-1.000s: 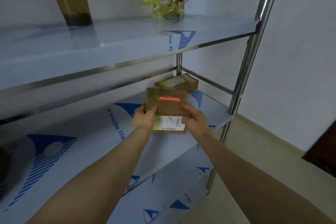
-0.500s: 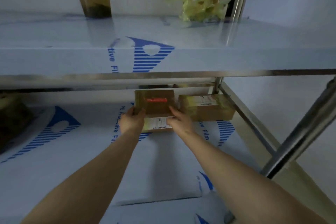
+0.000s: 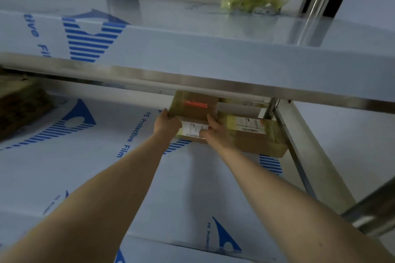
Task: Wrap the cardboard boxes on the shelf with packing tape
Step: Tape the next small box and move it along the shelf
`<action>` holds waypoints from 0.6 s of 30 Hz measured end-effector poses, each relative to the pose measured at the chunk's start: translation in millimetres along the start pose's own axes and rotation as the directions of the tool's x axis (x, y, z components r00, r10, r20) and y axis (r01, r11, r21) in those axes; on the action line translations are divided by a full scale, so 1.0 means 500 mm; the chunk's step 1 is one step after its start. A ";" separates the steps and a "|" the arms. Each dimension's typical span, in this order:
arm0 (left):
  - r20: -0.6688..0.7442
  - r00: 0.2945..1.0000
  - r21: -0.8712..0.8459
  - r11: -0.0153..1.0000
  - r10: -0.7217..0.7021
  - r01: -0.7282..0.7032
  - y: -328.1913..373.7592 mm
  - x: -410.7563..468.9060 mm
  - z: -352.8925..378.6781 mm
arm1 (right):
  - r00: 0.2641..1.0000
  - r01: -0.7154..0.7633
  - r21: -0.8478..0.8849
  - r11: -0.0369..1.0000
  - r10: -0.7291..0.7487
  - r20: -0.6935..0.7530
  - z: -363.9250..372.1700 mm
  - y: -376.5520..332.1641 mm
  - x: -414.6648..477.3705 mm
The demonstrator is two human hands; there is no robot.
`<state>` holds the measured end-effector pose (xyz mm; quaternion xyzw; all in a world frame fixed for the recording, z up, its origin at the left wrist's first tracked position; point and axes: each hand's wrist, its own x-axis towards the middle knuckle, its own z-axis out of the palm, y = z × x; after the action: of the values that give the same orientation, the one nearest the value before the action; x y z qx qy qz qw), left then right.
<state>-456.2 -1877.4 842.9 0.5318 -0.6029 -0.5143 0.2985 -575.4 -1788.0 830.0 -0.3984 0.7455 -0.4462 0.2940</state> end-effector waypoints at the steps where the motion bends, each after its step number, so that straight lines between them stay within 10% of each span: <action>1: 0.016 1.000 -0.015 1.000 -0.005 0.005 0.002 0.002 0.007 | 1.000 -0.001 -0.001 1.000 0.001 0.003 -0.006 0.001 0.008; 18: 0.153 0.988 -0.024 1.000 0.000 0.003 0.001 -0.049 -0.002 | 0.995 0.082 -0.229 0.970 -0.094 -0.039 0.034 0.011 0.003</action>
<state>-449.1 -1854.4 848.2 0.4874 -0.6175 -0.5612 0.2573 -564.5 -1795.3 817.8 -0.4510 0.7802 -0.3803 0.2080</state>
